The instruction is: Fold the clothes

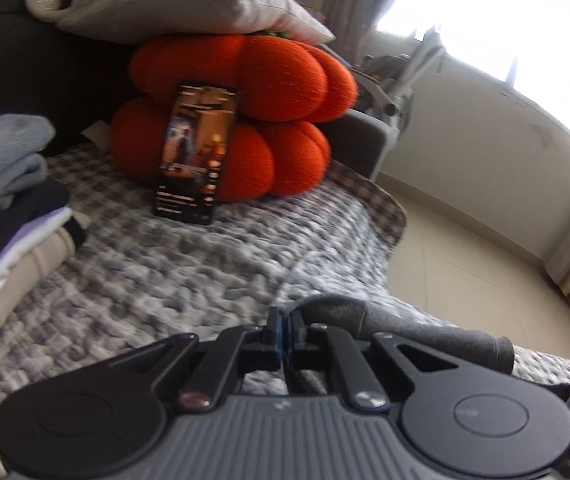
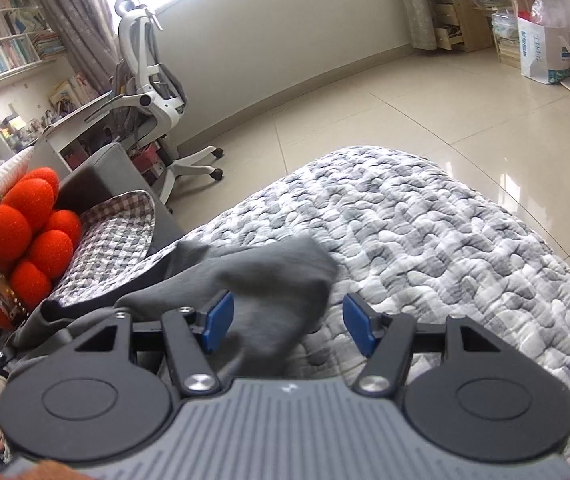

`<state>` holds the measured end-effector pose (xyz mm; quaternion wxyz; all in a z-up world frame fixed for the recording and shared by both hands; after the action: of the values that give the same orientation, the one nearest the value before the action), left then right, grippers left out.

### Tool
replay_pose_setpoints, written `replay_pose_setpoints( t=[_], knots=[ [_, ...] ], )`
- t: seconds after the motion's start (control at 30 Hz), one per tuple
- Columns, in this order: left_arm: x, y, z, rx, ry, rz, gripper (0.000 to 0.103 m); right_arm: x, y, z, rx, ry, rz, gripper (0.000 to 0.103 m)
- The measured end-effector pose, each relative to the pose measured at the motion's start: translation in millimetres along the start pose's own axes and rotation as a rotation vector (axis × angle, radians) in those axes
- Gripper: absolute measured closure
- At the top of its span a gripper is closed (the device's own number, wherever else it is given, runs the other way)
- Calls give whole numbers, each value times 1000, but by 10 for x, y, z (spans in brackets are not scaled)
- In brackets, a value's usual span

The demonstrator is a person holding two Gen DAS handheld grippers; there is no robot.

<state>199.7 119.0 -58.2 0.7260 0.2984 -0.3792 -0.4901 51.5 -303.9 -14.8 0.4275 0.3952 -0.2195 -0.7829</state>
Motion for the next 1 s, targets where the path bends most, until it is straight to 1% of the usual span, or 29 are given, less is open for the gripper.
replay_pose_setpoints(
  t=[0.13, 0.2, 0.33, 0.37, 0.43, 0.47, 0.53, 0.63, 0.73, 0.87, 1.0],
  knots=[
    [-81, -30, -78, -37, -23, 53, 98, 41, 1, -76, -27, -1, -27, 39],
    [-78, -37, -72, -52, -30, 60, 96, 29, -4, -107, -39, 1, -28, 39],
    [-67, -44, -13, -85, -58, 70, 71, -11, -21, -140, -66, 13, -23, 39],
    [-63, -45, 13, -97, -62, 66, 69, -20, -34, -144, -75, 17, -25, 39],
    [-51, -70, 60, -124, -73, 45, 61, -52, -64, -148, -97, 27, -24, 39],
    [-44, -88, 82, -139, -79, 32, 59, -73, -82, -146, -107, 31, -21, 39],
    [-29, -121, 124, -162, -90, 6, 58, -129, -116, -145, -120, 32, -2, 39],
    [-2, -154, 164, -153, -97, -22, 57, -214, -159, -151, -121, 17, 44, 39],
    [11, -166, 182, -148, -103, -34, 57, -230, -150, -139, -108, -3, 60, 39],
    [15, -110, 148, -132, -104, -40, 57, -226, -69, -36, -49, -22, 80, 39],
    [39, -2, -7, -164, -124, -92, 57, -236, 139, -94, -32, -15, 109, 39]
  ],
)
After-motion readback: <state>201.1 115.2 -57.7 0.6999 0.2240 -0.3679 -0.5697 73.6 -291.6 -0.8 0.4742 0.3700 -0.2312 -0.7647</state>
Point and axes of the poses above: each gripper's, at about its wrist camera, not at the fingertips, and z roughly against the way its jaws point, x to its right, y to its top, the point moved 2 cm from there along -z, roughly the way its jaws point, and after that the axes turned 1 degree about -x, right-handed, at the moved point
